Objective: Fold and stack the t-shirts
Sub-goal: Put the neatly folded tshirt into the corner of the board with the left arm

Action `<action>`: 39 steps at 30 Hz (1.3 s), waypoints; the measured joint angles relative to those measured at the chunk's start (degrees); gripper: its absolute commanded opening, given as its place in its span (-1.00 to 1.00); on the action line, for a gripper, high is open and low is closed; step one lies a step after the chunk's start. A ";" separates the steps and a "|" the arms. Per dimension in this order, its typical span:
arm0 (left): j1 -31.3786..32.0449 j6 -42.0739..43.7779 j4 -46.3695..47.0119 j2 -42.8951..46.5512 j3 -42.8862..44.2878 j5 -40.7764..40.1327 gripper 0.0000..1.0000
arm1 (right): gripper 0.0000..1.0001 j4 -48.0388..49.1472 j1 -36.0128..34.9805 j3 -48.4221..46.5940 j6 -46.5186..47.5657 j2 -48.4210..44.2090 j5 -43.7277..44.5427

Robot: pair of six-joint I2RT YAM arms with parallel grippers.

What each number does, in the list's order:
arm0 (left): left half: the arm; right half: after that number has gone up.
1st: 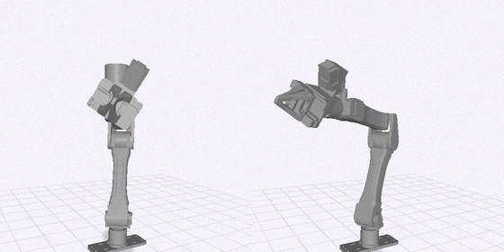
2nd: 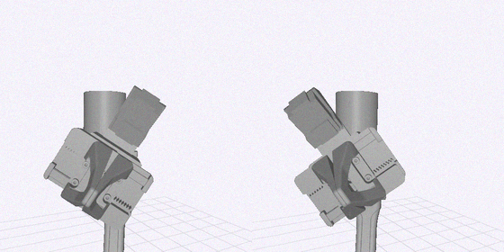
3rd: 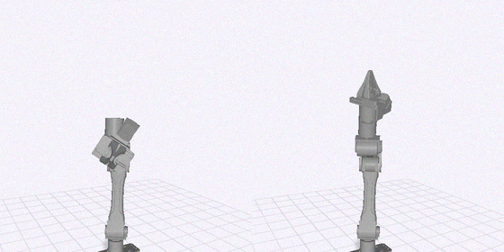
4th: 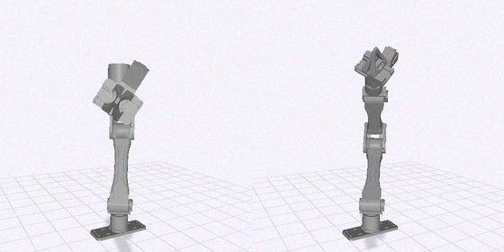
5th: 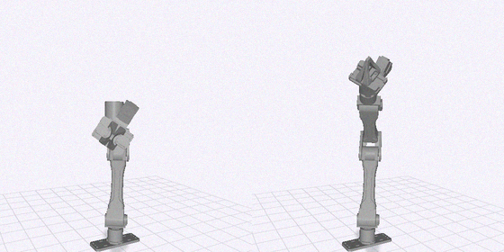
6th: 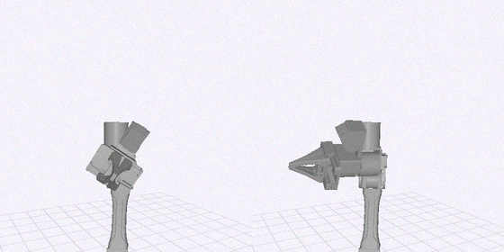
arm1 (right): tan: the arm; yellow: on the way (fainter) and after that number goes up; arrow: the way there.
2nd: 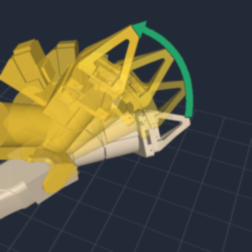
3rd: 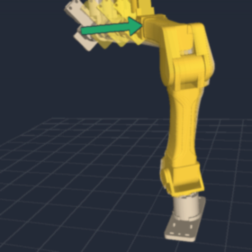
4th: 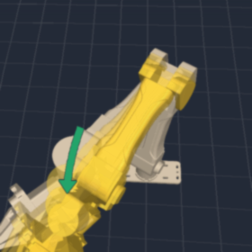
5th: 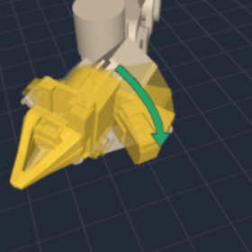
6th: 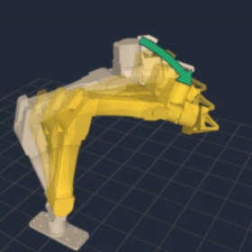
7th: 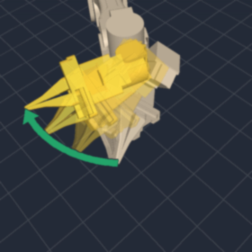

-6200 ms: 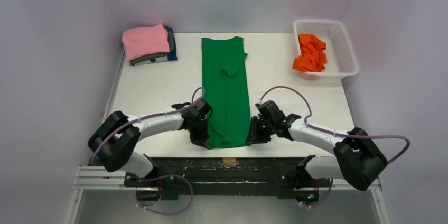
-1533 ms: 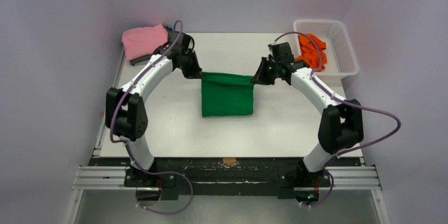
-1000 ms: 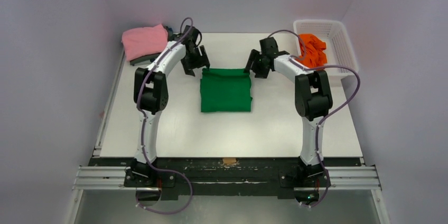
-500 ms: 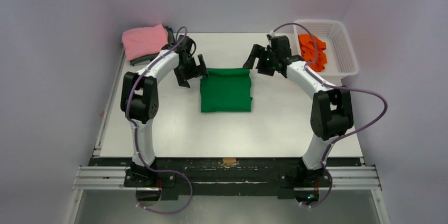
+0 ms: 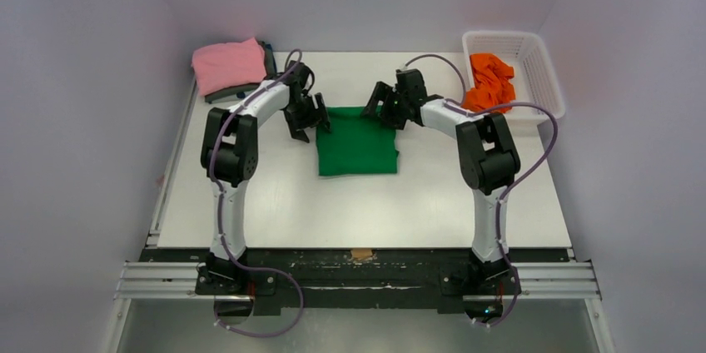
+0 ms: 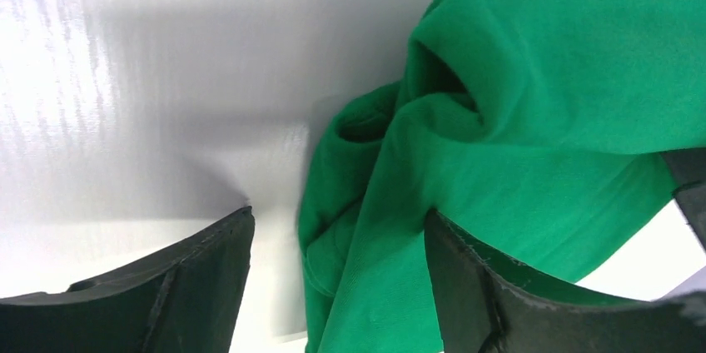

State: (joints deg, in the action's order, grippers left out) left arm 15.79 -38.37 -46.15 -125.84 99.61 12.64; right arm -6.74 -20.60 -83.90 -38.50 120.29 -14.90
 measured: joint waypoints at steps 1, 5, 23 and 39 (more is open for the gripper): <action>0.17 -0.02 -0.20 -0.31 0.50 -0.22 0.42 | 0.61 0.31 0.07 -0.39 -1.46 0.50 0.70; 1.55 -0.55 -1.44 -1.60 2.62 -1.77 0.18 | 0.62 0.90 0.15 -3.30 -5.33 2.64 2.03; 8.46 -5.01 -7.87 -6.93 15.63 -12.35 -1.00 | 0.70 -3.45 1.40 8.17 -2.54 -23.63 8.70; 1.16 17.33 -9.73 -6.14 31.28 -40.70 -1.00 | 0.72 -12.50 2.19 19.76 5.33 -37.59 26.56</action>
State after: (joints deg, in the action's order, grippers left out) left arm 16.95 -21.04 -55.88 -131.98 130.89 -28.05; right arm -19.25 -18.41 -64.14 -33.17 82.70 11.66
